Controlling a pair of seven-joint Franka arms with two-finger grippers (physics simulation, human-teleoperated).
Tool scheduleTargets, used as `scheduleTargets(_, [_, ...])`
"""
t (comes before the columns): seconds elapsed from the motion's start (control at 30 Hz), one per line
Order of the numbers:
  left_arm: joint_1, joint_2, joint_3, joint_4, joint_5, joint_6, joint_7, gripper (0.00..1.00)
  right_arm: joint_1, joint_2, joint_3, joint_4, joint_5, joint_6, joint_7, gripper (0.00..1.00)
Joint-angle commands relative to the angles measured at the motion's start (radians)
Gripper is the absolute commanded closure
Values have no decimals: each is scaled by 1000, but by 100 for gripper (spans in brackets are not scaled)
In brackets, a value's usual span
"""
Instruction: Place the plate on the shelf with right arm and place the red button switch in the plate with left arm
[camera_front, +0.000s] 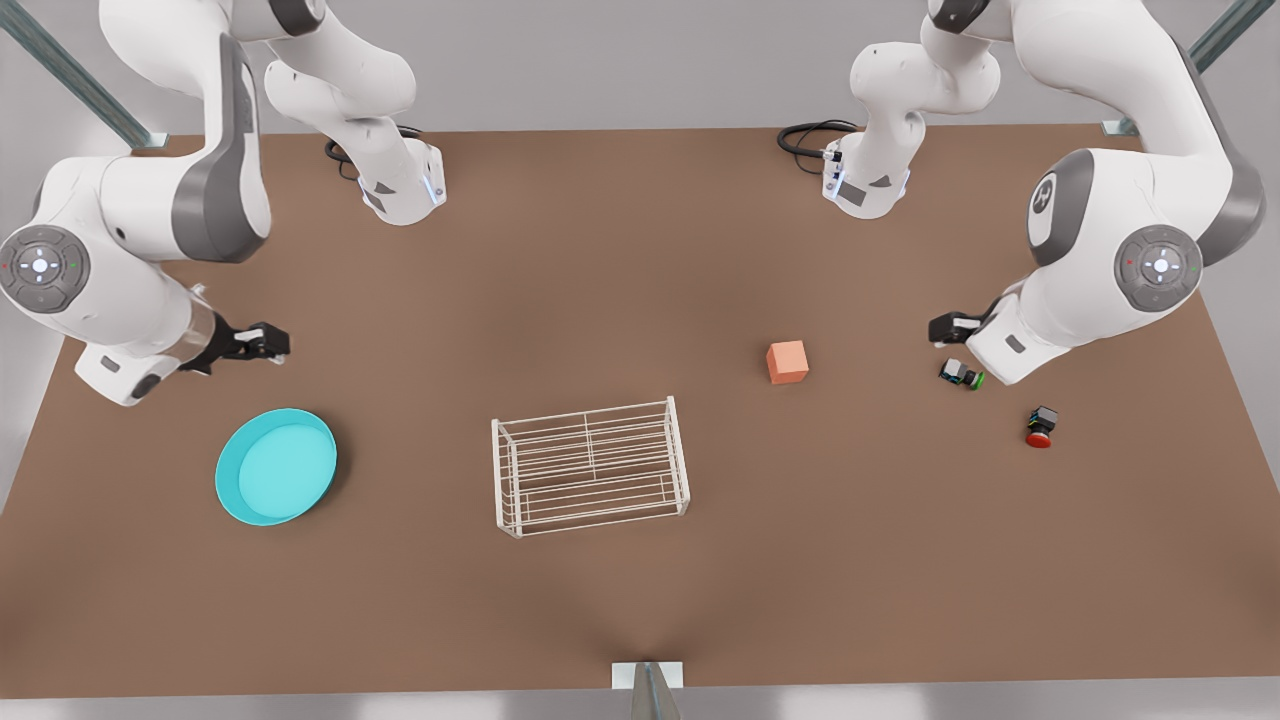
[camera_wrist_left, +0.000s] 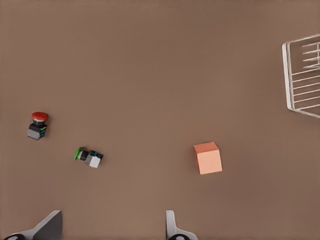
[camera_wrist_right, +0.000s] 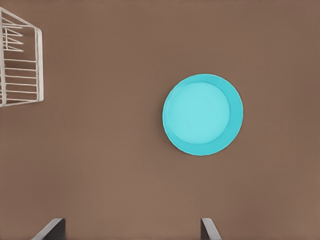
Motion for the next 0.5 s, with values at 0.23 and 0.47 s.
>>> scheduleTargets(0.23, [15, 28, 123, -136, -7, 237, 263, 0, -317, 347, -13, 85, 42, 248, -418, 0])
scheduleTargets(0.47, [10, 37, 114, -116, -4, 177, 247, 0, -436, 478, -12, -27, 150, 632, -584, 0])
